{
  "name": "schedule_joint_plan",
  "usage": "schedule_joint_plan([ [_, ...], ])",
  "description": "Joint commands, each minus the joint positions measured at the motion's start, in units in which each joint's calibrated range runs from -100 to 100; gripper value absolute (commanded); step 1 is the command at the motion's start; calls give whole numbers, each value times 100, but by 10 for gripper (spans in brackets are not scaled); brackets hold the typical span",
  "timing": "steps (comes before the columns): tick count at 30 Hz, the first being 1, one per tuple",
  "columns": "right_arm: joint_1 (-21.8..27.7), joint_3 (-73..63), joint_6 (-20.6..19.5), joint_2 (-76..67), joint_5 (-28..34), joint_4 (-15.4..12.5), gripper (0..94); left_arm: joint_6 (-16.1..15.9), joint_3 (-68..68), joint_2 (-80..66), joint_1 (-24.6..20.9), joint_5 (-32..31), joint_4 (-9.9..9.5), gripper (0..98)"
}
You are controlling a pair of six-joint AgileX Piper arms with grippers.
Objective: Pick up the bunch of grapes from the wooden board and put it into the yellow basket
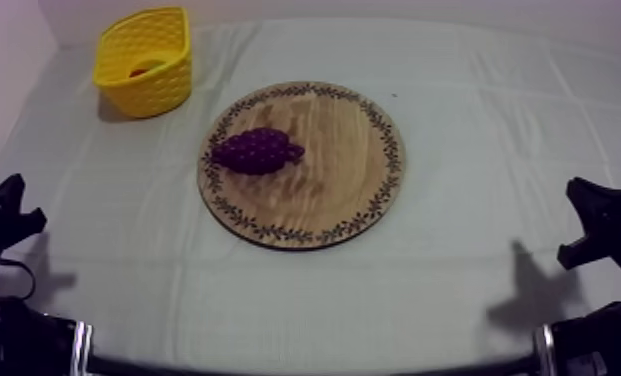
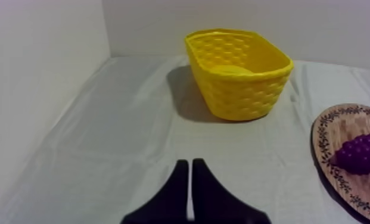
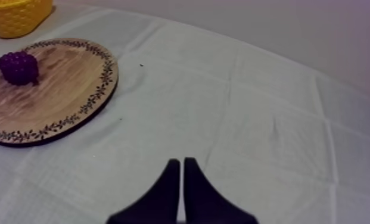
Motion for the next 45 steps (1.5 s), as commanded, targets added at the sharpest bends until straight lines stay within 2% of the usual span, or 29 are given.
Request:
schedule_joint_plan([
  [1, 2, -3, -1, -1, 0, 1, 4, 607, 3, -4, -188, 115, 16, 0],
  [15, 2, -3, -1, -1, 0, 1, 4, 390, -6, -4, -186, -30, -22, 0],
  [22, 2, -3, -1, -1, 0, 1, 4, 713, -411, 331, -3, -167, -463, 0],
  [27, 2, -3, 1, -1, 0, 1, 4, 738, -1283, 1086, 190, 25, -599, 0],
  [34, 2, -3, -1, -1, 0, 1, 4, 552, -2919, 2408, 419, 490, -518, 0],
  [45, 2, -3, -1, -1, 0, 1, 4, 213, -4805, 4386, 834, 687, -464, 0],
])
